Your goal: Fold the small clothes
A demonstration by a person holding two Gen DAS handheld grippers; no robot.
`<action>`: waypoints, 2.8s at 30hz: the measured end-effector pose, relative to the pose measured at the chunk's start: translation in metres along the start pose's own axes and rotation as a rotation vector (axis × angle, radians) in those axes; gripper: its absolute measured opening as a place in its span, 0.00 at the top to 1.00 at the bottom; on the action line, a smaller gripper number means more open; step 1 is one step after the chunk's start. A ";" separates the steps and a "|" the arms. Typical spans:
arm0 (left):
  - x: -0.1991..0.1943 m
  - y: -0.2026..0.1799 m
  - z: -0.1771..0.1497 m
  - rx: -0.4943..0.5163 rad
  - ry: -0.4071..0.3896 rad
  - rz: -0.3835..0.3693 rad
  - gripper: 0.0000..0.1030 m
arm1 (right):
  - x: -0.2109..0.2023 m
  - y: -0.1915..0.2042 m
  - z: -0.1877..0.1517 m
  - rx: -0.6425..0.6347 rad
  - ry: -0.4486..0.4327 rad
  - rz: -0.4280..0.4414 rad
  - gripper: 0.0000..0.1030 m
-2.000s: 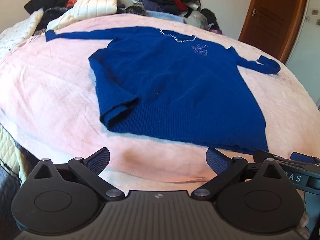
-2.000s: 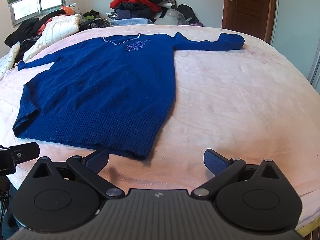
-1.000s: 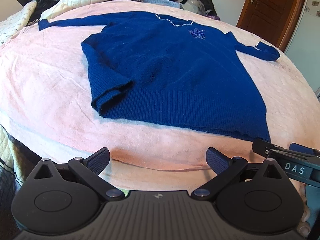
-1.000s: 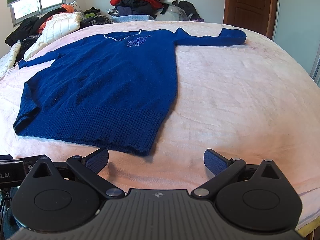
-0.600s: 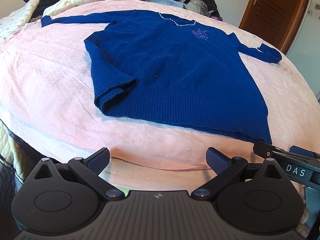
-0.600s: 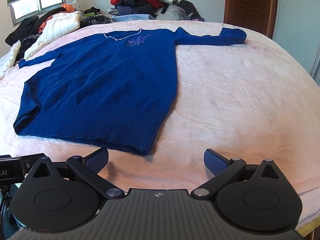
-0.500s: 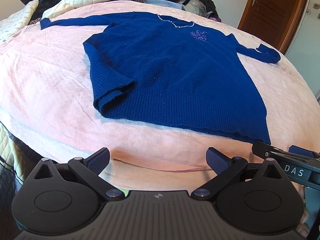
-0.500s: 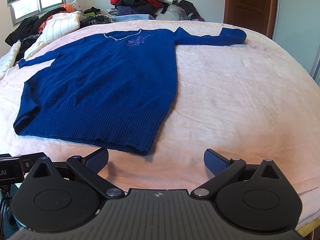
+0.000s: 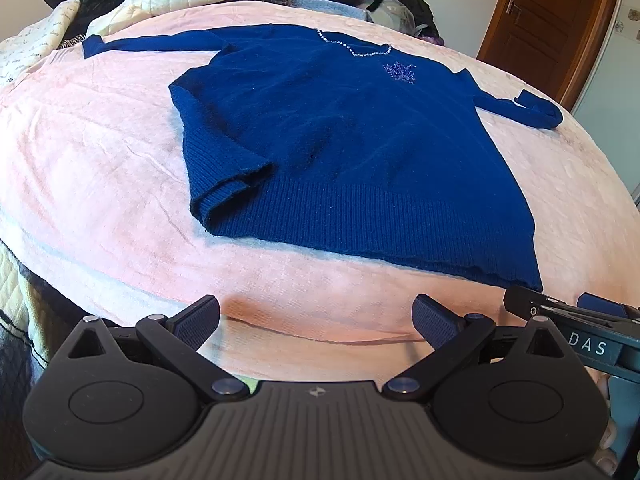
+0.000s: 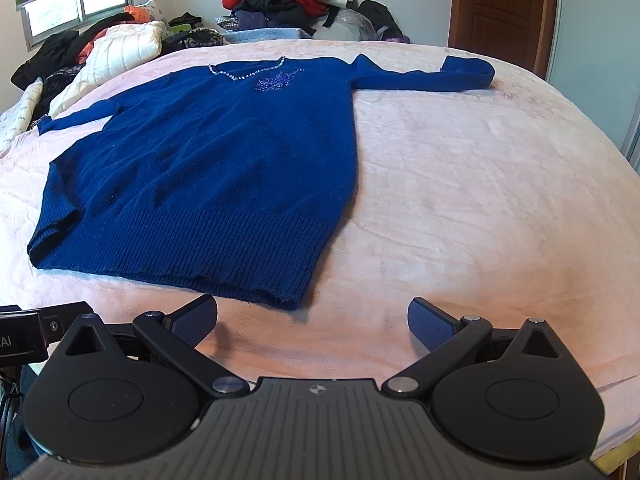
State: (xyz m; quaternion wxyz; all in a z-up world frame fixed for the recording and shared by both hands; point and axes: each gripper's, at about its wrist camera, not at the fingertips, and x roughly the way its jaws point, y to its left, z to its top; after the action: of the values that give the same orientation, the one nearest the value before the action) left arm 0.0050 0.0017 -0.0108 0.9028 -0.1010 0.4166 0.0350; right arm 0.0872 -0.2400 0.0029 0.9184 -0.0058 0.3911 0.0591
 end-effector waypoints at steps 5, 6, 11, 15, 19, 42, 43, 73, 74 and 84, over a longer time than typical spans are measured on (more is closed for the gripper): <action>-0.002 -0.002 0.000 0.008 -0.010 0.001 0.00 | -0.001 0.000 0.000 -0.001 -0.001 0.000 0.00; -0.002 -0.003 0.001 0.008 -0.010 0.000 0.00 | 0.000 0.000 0.000 0.000 -0.001 0.000 0.00; 0.001 -0.007 0.007 0.042 -0.027 0.011 0.00 | 0.004 0.002 0.002 -0.020 0.011 0.000 0.00; 0.005 -0.011 0.021 0.053 -0.043 0.016 0.00 | 0.010 0.007 0.007 -0.051 0.011 -0.007 0.00; 0.010 -0.016 0.033 0.059 -0.060 0.012 0.00 | 0.016 0.007 0.020 -0.055 -0.005 -0.007 0.00; 0.158 -0.041 0.225 0.087 -0.105 0.068 0.00 | 0.162 -0.028 0.214 -0.056 -0.141 0.012 0.00; 0.166 -0.043 0.233 0.086 -0.103 0.067 0.00 | 0.170 -0.027 0.224 -0.061 -0.143 0.015 0.00; 0.266 -0.075 0.303 0.033 -0.009 -0.020 0.00 | 0.336 -0.262 0.392 -0.358 0.066 -0.113 0.21; 0.267 -0.077 0.303 0.037 -0.006 -0.021 0.00 | 0.340 -0.260 0.390 -0.387 0.078 -0.115 0.22; 0.270 -0.076 0.310 -0.020 0.037 -0.143 0.00 | 0.340 -0.252 0.383 -0.425 0.073 -0.055 0.95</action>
State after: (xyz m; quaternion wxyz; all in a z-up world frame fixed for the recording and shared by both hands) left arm 0.4226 -0.0128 -0.0083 0.8941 -0.1401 0.4245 -0.0274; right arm 0.6247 -0.4335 0.0150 0.8830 -0.2120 0.4026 0.1149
